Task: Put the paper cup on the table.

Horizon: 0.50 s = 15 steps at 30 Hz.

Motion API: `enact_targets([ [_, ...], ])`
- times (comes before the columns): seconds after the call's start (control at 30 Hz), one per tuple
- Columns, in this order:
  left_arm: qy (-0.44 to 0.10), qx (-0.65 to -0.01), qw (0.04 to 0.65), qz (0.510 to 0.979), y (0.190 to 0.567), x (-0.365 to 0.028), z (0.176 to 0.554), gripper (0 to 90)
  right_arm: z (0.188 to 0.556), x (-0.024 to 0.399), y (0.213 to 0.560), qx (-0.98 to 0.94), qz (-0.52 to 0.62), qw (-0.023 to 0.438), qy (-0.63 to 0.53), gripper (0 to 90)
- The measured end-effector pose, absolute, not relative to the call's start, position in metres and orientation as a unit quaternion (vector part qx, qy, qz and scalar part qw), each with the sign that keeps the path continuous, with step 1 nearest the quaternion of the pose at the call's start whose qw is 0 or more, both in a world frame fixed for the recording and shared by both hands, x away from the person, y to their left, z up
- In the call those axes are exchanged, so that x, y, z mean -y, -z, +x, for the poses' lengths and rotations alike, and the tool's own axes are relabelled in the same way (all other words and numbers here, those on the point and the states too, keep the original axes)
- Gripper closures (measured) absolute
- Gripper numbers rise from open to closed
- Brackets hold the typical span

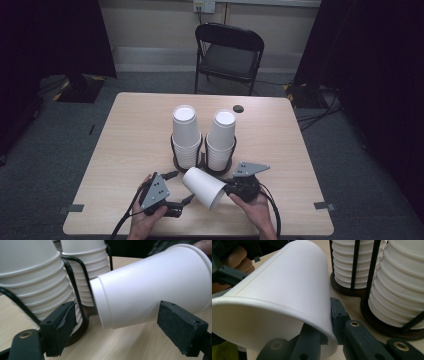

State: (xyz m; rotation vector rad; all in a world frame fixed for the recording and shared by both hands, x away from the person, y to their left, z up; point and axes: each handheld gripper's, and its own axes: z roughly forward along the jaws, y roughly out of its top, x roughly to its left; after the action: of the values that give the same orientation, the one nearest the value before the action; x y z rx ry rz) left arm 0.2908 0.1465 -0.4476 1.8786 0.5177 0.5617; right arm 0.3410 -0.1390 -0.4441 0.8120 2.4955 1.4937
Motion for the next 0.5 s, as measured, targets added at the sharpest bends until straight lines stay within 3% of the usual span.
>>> enact_targets([
  [0.5,-0.24,-0.149,0.495,0.822,0.442,-0.133,0.287,15.4,0.347,0.136,0.443,-0.851,0.257,0.024,-0.458,86.3],
])
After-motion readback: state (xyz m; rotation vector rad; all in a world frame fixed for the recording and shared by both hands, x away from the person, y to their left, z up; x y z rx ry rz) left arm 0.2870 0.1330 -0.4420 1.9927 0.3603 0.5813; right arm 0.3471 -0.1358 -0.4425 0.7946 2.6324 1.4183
